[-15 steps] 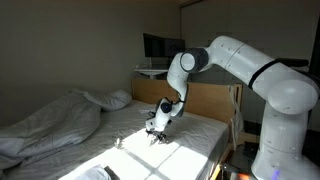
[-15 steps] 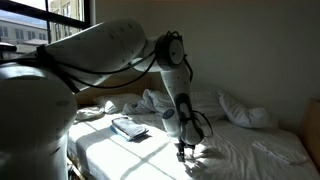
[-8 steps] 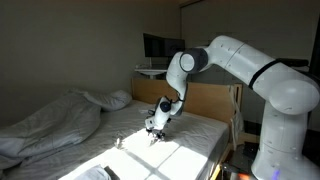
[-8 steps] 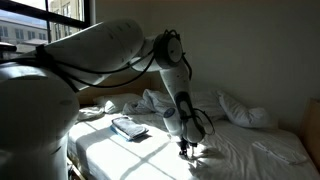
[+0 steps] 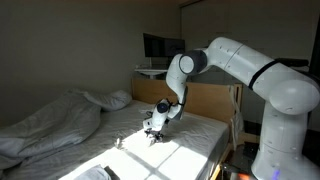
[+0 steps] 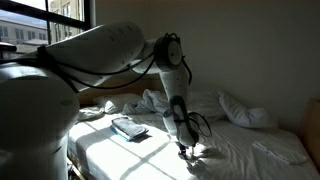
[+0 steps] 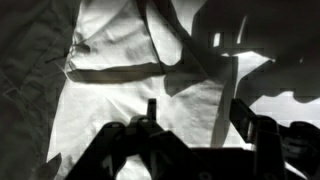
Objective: Fold the cloth
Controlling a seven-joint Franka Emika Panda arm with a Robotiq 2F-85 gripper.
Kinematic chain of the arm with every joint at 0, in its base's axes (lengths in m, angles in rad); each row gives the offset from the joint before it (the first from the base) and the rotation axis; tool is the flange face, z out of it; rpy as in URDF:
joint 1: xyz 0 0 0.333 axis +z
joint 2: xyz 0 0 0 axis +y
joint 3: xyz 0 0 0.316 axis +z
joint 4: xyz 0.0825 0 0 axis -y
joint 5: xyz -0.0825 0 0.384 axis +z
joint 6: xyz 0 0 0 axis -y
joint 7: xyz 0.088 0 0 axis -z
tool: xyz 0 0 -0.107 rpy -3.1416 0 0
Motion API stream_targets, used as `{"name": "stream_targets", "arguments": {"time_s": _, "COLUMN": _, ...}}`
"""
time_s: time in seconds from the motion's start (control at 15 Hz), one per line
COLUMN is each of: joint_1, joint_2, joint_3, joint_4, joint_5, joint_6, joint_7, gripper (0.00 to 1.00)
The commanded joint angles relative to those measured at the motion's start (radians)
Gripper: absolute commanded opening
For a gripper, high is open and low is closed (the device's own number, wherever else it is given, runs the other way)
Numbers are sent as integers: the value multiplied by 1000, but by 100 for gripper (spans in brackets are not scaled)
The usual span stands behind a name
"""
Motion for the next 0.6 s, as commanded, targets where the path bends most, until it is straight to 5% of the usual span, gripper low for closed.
{"name": "stream_targets", "arguments": {"time_s": 0.0, "joint_1": 30, "joint_2": 1, "joint_3": -33, "joint_4": -7, "joint_5": 59, "joint_6": 2, "joint_7": -43, "gripper": 63}}
{"name": "stream_targets", "arguments": {"time_s": 0.13, "joint_1": 43, "joint_2": -4, "joint_3": -43, "joint_4": -12, "joint_5": 65, "joint_6": -4, "joint_7": -43, "gripper": 58}}
{"name": "stream_targets", "arguments": {"time_s": 0.53, "joint_1": 75, "joint_2": -7, "joint_3": -75, "joint_4": -14, "joint_5": 72, "joint_6": -4, "joint_7": -44, "gripper": 18}}
